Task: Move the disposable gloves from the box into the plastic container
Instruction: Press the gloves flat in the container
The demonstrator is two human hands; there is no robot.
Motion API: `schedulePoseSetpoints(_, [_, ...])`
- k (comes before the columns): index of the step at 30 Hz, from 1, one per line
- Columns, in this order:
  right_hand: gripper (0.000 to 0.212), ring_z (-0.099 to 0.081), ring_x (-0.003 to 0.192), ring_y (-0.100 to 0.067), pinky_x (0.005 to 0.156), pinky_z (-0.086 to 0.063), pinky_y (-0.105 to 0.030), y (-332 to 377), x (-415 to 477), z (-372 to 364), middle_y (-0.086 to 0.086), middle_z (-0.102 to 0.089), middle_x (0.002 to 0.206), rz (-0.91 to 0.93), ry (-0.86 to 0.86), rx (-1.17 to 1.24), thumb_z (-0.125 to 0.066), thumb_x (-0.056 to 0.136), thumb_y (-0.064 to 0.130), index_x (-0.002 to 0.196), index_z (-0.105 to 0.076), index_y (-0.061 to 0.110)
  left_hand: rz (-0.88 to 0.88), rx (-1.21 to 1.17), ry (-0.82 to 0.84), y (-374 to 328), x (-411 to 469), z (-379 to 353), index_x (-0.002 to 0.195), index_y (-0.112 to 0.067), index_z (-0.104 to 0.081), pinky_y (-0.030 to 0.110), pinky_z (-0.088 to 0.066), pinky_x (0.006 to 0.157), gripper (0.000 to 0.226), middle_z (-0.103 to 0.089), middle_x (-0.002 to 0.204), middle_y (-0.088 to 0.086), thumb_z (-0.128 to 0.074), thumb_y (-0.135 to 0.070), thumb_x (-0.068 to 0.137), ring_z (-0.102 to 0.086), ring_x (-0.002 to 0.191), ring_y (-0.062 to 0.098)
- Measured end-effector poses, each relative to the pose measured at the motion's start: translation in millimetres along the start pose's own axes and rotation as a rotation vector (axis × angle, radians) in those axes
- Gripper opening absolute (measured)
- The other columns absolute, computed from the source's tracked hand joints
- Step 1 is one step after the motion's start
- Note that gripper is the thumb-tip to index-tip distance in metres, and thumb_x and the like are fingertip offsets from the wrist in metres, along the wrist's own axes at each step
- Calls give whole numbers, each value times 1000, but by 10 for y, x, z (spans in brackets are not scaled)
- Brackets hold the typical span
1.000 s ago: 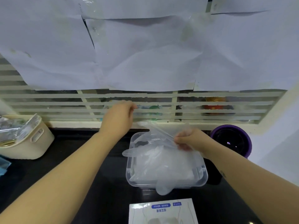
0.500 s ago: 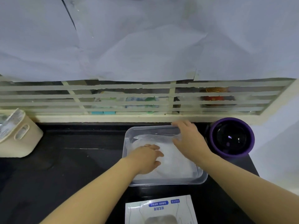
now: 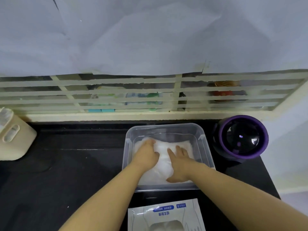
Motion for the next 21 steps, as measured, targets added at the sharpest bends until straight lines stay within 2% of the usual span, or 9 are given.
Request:
schedulePoseSetpoints(2, [115,19,145,-34,117,-16,-51,7,27,-19,-14,32,154,-42,28,0,-64,84,53,148,25,20,84,-26,63,18,37,-44,147,-10,-30,21,-36,90,52,-40,146,8,-47,-15,98,-46,126,23])
schedulePoseSetpoints(4, [116,20,144,-36,117,-17,-53,18,67,-35,-15,34,153,-78,36,-10,-63,83,56,147,27,21,112,31,124,12,55,-80,149,-9,-29,27,-40,93,53,-37,148,9,-46,-19,99,-46,127,26])
schedulePoseSetpoints(8, [113,15,145,-38,116,-21,-51,5,53,-4,-18,26,155,-101,20,-96,-60,83,60,149,23,19,106,114,227,-69,64,5,147,-7,-34,27,-40,93,48,-42,146,11,-41,-19,101,-47,126,26])
schedulePoseSetpoints(11, [99,-7,145,-36,111,-28,-47,22,-124,161,-15,-9,158,-32,-103,-94,-61,83,57,153,-3,17,41,158,266,-198,-122,184,150,-10,-32,26,-33,103,49,-37,153,8,-39,-23,103,-39,136,24])
schedulePoseSetpoints(14, [70,-25,139,-26,110,-32,-39,112,-514,435,-6,-33,149,126,-400,-27,-60,88,47,146,-32,20,-128,132,160,-373,-473,396,150,-17,-35,20,-28,105,47,-37,153,-1,-41,-23,103,-38,138,16])
schedulePoseSetpoints(16, [48,-37,129,-15,106,-35,-29,215,-854,555,2,-45,141,292,-571,16,-57,93,39,137,-47,23,-245,97,73,-445,-749,511,146,-25,-41,12,-32,96,43,-48,144,-9,-43,-22,103,-49,124,7])
schedulePoseSetpoints(17, [37,-44,118,-8,99,-37,-22,271,-1026,569,6,-53,132,378,-603,34,-57,94,36,129,-55,25,-285,70,47,-444,-877,550,142,-29,-45,8,-35,90,40,-53,135,-13,-45,-21,102,-54,112,2])
schedulePoseSetpoints(19, [22,-52,97,-5,88,-42,-17,426,-1322,448,7,-63,114,528,-522,14,-55,95,29,115,-65,23,-311,-56,42,-347,-1100,593,127,-33,-54,11,-45,82,32,-63,114,-17,-48,-17,100,-62,92,-1])
schedulePoseSetpoints(21, [23,-57,96,-11,90,-46,-26,522,-1434,162,3,-65,111,628,-359,-67,-52,97,25,112,-68,19,-278,-207,81,-227,-1277,626,111,-32,-61,23,-54,80,27,-70,95,-13,-51,-11,97,-68,82,4])
Point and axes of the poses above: each hand's wrist, its own x-axis towards the middle knuckle, its own z-axis out of the back of the hand, y = z × x, the point moved 5 cm from there along x, towards the middle knuckle
